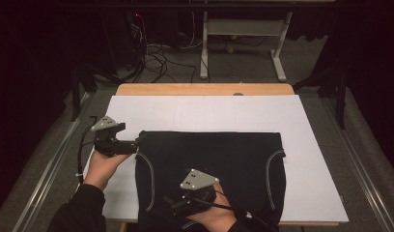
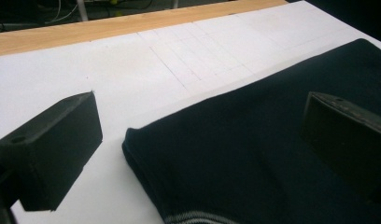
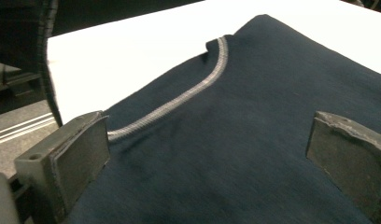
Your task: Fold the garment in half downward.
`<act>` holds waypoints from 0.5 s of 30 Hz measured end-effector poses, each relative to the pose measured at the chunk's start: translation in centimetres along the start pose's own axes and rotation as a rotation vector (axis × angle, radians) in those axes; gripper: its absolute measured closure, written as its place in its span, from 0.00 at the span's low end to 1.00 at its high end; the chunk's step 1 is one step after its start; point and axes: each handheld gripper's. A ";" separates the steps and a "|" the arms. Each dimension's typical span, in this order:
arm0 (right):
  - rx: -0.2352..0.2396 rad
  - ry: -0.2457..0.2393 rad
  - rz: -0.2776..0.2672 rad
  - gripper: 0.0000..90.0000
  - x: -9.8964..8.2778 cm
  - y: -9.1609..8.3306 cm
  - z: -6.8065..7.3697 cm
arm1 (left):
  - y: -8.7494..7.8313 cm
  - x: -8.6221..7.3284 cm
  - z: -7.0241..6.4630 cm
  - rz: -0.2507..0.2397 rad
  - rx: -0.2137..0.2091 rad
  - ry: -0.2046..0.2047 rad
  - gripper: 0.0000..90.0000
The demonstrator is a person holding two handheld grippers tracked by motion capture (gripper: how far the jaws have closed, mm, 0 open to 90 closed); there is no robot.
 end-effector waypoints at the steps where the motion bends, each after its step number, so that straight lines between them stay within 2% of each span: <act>1: 0.004 -0.003 0.004 0.00 0.1 0.2 0.3 | 0.3 -0.1 0.1 -0.002 -0.026 -0.021 0.00; 2: 0.009 -0.008 0.004 0.00 0.1 0.4 0.5 | 0.6 -0.1 0.1 0.001 -0.033 -0.024 0.00; 4: 0.009 -0.027 -0.006 0.00 0.1 0.7 0.8 | 1.1 -0.3 0.0 0.013 -0.017 0.004 0.00; 5: 0.010 -0.027 -0.010 0.00 0.1 0.8 1.0 | 1.4 -0.3 0.1 0.016 -0.015 0.004 0.00; 8: 0.021 -0.013 -0.003 0.00 0.0 1.2 1.2 | 2.0 -0.7 0.6 0.004 -0.018 -0.023 0.00; 11: 0.025 -0.016 0.006 0.00 0.0 1.5 1.4 | 2.5 -1.8 1.1 -0.014 -0.033 -0.073 0.00; 15: 0.031 -0.025 0.016 0.00 -0.2 1.8 1.6 | 3.5 -3.0 1.6 0.020 -0.001 -0.081 0.00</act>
Point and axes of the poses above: each handheld gripper's, and its own axes: y roughly forward along the jaws, x roughly out of its top, z roughly to its left, and after that the axes turned 4 degrees about y, right-handed
